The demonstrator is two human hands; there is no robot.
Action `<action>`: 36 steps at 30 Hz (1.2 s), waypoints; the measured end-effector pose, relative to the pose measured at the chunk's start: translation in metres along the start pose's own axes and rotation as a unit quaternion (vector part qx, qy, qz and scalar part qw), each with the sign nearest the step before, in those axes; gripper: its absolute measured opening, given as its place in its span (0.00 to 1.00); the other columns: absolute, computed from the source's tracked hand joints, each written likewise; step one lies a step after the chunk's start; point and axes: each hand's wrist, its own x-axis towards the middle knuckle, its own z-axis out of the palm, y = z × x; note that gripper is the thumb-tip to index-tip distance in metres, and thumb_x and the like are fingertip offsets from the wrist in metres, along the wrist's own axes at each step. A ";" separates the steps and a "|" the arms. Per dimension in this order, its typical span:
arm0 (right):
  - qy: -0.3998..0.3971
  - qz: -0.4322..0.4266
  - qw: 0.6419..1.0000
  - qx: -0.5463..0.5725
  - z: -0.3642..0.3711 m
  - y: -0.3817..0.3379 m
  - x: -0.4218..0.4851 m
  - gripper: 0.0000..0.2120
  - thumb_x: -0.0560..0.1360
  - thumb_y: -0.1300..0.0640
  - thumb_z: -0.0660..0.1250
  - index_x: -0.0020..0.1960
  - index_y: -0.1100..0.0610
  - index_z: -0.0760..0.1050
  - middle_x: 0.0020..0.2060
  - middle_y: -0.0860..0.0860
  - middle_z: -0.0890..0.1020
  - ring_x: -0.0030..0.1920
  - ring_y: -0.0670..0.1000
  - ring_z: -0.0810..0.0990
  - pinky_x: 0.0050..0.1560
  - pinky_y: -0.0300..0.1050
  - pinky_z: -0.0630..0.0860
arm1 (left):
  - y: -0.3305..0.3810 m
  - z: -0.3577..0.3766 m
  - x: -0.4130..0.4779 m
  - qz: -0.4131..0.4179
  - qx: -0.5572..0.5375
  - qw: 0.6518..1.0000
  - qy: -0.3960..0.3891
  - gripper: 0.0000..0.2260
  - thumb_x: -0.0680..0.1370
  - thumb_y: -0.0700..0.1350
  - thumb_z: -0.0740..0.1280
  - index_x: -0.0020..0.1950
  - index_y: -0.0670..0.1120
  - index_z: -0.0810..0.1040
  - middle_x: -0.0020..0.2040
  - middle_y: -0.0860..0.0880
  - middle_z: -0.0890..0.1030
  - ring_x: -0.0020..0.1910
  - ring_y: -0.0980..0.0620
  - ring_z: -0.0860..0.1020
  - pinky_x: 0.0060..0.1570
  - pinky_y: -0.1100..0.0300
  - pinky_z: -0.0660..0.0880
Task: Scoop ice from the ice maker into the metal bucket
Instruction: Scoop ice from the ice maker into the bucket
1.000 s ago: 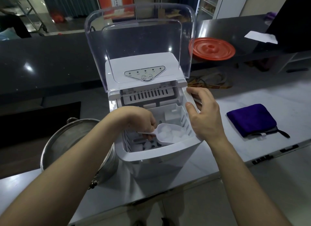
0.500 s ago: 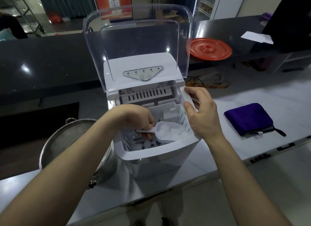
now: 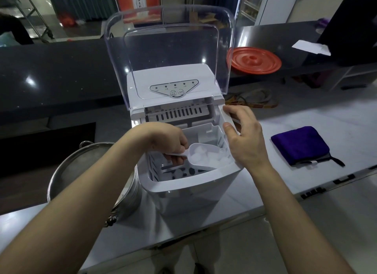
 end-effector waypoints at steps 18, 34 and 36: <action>0.016 -0.015 1.000 -0.011 -0.001 -0.002 0.000 0.19 0.84 0.68 0.59 0.72 0.59 0.78 0.67 0.51 0.79 0.67 0.47 0.77 0.64 0.24 0.69 | -0.007 -0.001 0.004 -0.012 -0.109 0.994 -0.023 0.12 0.89 0.37 0.58 0.63 0.37 0.81 0.49 0.44 0.86 0.44 0.51 0.84 0.43 0.61 0.84; 0.019 -0.014 1.000 -0.003 -0.002 -0.004 -0.002 0.20 0.83 0.69 0.58 0.71 0.60 0.78 0.66 0.50 0.80 0.65 0.45 0.77 0.64 0.25 0.70 | -0.002 -0.018 -0.013 0.000 -0.088 0.996 -0.018 0.11 0.89 0.39 0.59 0.63 0.37 0.80 0.45 0.48 0.88 0.38 0.57 0.86 0.41 0.61 0.83; 0.019 -0.013 1.000 0.000 -0.003 -0.004 -0.001 0.20 0.84 0.69 0.57 0.71 0.59 0.78 0.66 0.50 0.80 0.66 0.45 0.77 0.66 0.26 0.70 | -0.003 -0.018 -0.013 0.003 -0.090 0.996 -0.015 0.11 0.89 0.39 0.59 0.62 0.37 0.80 0.46 0.48 0.88 0.36 0.59 0.85 0.41 0.61 0.83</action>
